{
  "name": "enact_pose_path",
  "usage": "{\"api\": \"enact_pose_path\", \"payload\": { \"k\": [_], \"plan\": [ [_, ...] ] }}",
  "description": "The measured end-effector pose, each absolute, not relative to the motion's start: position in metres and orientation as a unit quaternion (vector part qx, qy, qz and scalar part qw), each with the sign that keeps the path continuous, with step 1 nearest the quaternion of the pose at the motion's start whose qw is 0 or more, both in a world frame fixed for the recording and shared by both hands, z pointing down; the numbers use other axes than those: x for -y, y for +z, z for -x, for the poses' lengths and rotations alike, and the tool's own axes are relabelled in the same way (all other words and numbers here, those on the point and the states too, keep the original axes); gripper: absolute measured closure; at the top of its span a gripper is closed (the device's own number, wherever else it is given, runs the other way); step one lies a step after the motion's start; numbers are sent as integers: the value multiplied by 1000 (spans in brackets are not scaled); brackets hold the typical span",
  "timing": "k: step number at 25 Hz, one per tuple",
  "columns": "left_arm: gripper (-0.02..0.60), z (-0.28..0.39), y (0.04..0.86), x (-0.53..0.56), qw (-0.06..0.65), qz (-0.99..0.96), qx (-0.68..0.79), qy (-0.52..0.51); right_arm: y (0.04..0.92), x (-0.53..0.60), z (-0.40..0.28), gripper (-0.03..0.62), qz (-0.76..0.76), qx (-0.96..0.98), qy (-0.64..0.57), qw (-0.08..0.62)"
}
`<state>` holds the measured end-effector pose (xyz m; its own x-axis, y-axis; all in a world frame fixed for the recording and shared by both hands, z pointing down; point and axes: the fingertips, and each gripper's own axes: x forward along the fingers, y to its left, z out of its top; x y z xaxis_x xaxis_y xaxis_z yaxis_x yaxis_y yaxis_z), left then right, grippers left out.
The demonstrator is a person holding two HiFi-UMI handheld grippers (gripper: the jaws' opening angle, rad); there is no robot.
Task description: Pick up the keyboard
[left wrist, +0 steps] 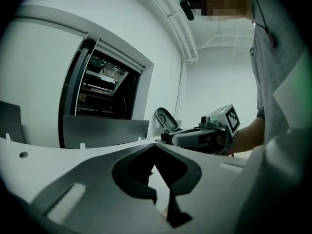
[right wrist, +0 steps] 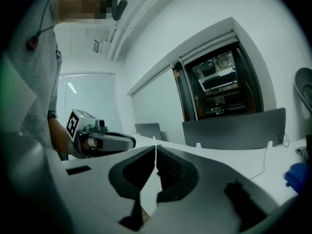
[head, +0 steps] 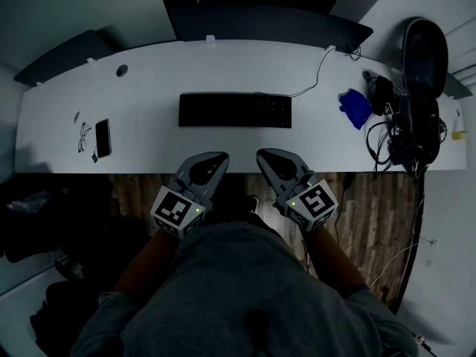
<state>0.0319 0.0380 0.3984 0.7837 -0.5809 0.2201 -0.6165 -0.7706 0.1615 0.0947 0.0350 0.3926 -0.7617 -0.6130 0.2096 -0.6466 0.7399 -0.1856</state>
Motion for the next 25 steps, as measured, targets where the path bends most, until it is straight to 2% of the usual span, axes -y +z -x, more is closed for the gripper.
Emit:
{"api": "enact_pose_path", "payload": {
  "k": [17,25],
  "plan": [
    [574,3,430,84,143,-941,295,80,427,83,-66,577,-366,912,146,112],
    [574,37,484,123,179,-932,295,110,482,122,-81,577,-405,876,207,161]
  ]
}}
